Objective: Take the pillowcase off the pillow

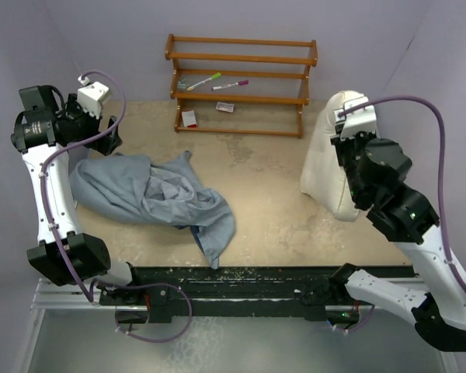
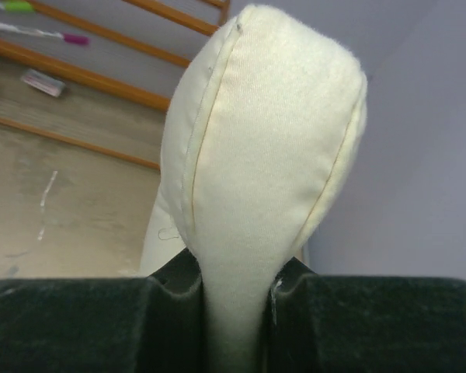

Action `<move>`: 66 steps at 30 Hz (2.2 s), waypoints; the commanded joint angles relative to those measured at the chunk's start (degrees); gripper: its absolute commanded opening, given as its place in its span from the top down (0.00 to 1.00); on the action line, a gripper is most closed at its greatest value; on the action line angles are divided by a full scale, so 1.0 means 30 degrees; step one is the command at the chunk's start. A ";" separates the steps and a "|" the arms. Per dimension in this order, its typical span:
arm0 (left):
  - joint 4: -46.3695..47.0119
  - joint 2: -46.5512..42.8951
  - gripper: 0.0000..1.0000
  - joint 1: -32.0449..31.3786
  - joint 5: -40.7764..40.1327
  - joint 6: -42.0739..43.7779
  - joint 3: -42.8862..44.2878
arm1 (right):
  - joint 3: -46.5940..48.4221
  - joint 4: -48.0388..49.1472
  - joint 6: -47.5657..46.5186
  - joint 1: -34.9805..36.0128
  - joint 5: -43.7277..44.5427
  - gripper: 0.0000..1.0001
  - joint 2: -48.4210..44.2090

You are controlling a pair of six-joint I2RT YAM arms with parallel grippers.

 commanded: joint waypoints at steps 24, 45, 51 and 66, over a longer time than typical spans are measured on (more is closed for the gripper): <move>-0.1141 -0.2809 0.01 -0.0315 0.1992 -0.1918 -0.0957 | 0.2219 0.5684 1.1373 0.4844 -0.7355 0.00 1.4617; 1.1137 -0.8206 0.01 -0.0616 -0.0668 -0.9270 -1.4851 | -0.8200 0.3149 1.5826 -0.0479 0.1862 0.00 0.2656; 1.6971 -1.2014 0.01 -0.0631 0.0010 -0.9907 -2.2004 | -1.4150 0.5879 1.5455 -0.0496 0.8749 0.00 -0.0398; 2.4566 -1.4464 0.01 -0.0702 0.0298 -1.1272 -2.9846 | -1.7190 -0.1351 2.5973 -0.0406 1.6608 0.00 0.0338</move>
